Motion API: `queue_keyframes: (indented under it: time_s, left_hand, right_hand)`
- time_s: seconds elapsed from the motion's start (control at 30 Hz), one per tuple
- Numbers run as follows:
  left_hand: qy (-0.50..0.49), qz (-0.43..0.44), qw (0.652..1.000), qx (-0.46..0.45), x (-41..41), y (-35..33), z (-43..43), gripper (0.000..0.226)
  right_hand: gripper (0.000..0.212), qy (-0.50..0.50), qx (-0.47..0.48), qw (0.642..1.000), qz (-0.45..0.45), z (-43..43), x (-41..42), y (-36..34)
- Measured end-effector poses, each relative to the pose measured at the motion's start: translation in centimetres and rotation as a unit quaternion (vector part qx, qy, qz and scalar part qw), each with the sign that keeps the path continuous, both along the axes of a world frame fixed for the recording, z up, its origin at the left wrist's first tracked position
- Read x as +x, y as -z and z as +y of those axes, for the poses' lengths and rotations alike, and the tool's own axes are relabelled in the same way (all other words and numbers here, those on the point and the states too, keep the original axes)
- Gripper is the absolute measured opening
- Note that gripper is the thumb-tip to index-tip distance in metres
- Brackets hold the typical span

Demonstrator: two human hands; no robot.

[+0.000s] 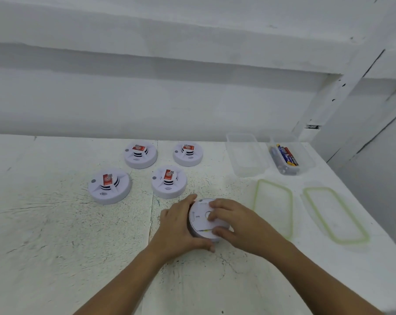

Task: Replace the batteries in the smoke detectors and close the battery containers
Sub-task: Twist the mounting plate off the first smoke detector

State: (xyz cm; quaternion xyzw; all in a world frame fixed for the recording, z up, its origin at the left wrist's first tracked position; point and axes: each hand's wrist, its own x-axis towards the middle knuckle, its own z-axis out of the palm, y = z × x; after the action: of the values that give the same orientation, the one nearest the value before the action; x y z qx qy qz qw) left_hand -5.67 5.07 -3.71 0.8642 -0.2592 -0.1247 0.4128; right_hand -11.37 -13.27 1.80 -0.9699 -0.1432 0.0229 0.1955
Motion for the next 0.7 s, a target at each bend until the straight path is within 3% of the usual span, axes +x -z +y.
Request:
queue_keyframes:
  time_s: [0.1,0.2,0.37,0.53,0.7]
  left_hand:
    - [0.0,-0.038,0.999,0.036,0.2,0.2,-0.2,0.124]
    - [-0.018,-0.053,0.998,0.026,0.3,0.5,-0.3,0.113]
    - [-0.024,-0.075,0.997,0.023,0.5,0.6,-0.6,0.111]
    - [-0.024,-0.086,0.996,0.022,0.7,0.5,-0.6,0.109]
    - [-0.011,-0.066,0.997,0.037,0.8,0.7,-0.6,0.109]
  right_hand:
    - [0.025,-0.001,-0.016,0.999,0.035,0.3,0.3,-0.4]
    - [0.023,-0.01,-0.022,0.998,0.051,0.3,0.3,-0.2]
    - [0.026,-0.015,-0.023,0.997,0.076,0.0,0.8,0.2]
    - [0.051,-0.02,-0.004,0.996,0.092,-0.5,1.3,0.5]
    - [0.054,-0.041,0.046,0.993,0.102,-0.9,2.1,0.3]
